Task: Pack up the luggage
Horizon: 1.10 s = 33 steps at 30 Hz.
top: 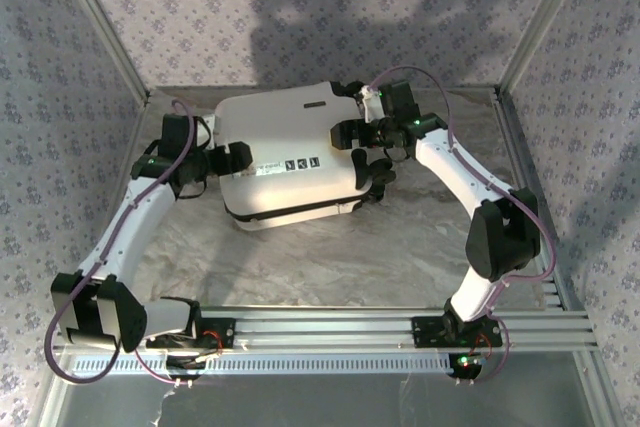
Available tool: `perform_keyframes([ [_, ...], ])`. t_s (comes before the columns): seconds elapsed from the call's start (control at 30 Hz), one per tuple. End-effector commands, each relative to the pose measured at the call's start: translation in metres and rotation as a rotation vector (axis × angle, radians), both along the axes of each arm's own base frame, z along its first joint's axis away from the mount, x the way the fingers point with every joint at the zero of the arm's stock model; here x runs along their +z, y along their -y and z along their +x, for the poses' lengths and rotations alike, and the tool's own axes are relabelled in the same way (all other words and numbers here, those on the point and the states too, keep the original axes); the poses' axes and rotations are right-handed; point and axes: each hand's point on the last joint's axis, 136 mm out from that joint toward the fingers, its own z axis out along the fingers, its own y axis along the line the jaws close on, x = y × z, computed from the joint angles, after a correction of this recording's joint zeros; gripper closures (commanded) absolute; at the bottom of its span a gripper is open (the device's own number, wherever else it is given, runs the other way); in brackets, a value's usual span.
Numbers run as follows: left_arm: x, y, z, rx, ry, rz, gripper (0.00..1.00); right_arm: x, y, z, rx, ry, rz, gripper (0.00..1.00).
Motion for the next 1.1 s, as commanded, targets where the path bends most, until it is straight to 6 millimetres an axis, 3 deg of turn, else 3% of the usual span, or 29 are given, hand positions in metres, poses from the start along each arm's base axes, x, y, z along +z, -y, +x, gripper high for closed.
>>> perform_keyframes([
  [0.0,0.08,0.07,-0.021,-0.312,0.192,-0.193,0.16,0.081,-0.087,-0.067,0.386,0.11,0.231,0.06],
  [0.13,0.07,0.068,-0.019,-0.297,0.165,-0.178,0.16,0.102,-0.091,-0.069,0.41,0.139,0.255,0.06],
  [0.3,0.081,0.072,-0.011,-0.316,0.194,-0.186,0.16,0.126,-0.096,-0.067,0.424,0.175,0.27,0.06],
  [0.63,0.102,0.083,0.018,-0.331,0.223,-0.205,0.16,0.131,-0.099,-0.039,0.398,0.183,0.256,0.05],
  [0.83,0.083,0.061,0.029,-0.199,0.168,-0.116,0.16,0.123,-0.086,-0.002,0.327,0.18,0.186,0.03],
  [1.07,0.083,0.03,0.033,-0.072,0.171,-0.004,0.14,0.123,-0.054,0.019,0.224,0.21,0.101,0.0],
])
